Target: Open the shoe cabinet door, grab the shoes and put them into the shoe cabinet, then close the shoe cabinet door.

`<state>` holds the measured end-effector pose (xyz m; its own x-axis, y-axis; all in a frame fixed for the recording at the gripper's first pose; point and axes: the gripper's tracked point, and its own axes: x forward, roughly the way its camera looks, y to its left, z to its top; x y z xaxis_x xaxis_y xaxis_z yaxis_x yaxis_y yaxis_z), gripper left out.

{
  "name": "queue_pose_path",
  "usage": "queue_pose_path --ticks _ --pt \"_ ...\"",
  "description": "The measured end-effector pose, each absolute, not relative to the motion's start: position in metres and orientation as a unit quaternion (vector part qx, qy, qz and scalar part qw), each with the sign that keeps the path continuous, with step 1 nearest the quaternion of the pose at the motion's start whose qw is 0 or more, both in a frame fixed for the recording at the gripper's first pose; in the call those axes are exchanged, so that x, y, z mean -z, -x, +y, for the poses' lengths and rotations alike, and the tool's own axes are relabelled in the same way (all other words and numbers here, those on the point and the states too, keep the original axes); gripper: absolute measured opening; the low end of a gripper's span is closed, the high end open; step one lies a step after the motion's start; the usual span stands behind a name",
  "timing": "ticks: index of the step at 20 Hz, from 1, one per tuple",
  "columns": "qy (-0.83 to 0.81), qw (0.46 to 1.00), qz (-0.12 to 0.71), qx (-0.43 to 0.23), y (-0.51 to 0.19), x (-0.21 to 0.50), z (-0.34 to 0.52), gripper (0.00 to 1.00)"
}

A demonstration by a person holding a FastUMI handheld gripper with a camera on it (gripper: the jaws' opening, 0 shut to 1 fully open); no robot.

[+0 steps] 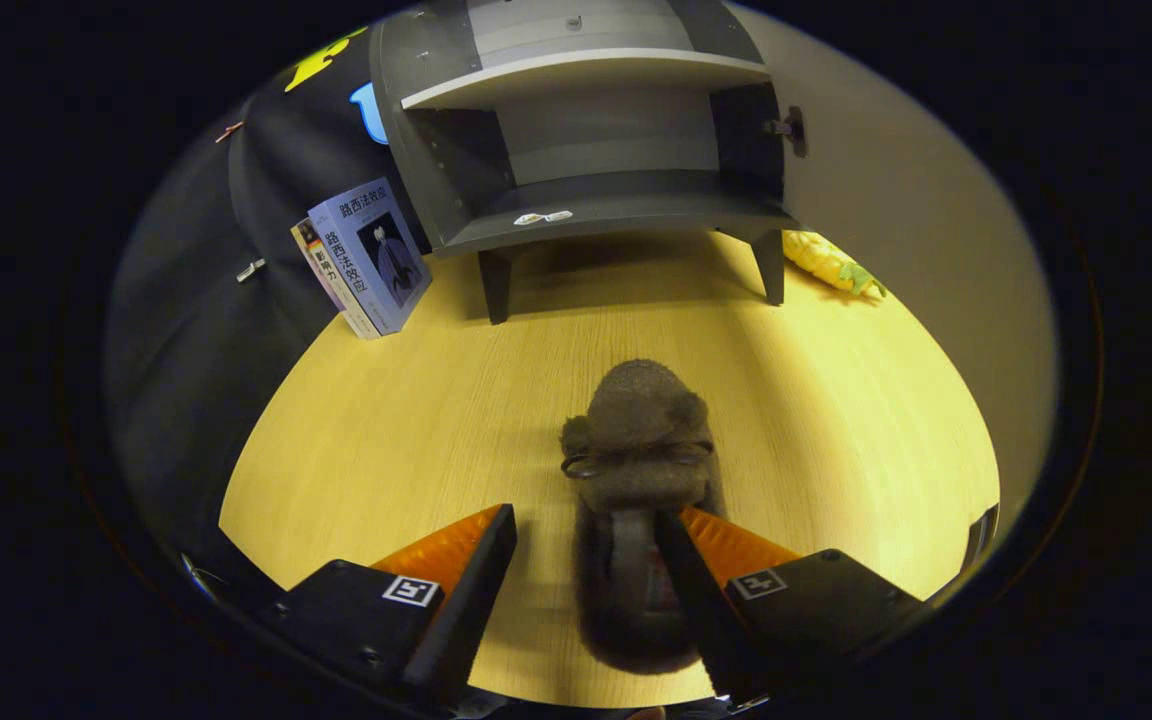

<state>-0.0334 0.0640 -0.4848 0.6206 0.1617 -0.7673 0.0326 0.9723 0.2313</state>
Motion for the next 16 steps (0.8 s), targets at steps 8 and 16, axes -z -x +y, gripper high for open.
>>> queue_pose_path --ticks 8,16 --pt "-0.085 0.910 0.405 0.039 -0.009 0.519 0.051 0.37" --pt "-0.110 0.918 0.380 -0.007 -0.012 0.447 0.059 0.10"
